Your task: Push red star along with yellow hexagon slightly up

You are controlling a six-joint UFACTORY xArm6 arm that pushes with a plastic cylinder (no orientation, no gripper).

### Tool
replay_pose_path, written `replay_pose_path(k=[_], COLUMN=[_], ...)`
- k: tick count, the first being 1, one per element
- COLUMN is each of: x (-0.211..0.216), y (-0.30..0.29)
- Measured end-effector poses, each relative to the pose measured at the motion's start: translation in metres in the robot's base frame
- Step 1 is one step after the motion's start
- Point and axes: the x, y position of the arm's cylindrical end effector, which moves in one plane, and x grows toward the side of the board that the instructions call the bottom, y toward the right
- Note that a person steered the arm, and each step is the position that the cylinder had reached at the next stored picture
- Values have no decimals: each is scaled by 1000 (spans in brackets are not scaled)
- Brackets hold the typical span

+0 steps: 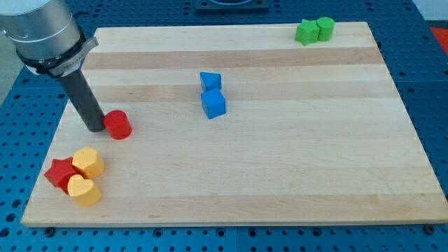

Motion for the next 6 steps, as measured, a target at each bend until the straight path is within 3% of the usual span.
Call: replay_pose_path(k=[1,3,6], x=[38,42,100], y=[-68,-72,-72])
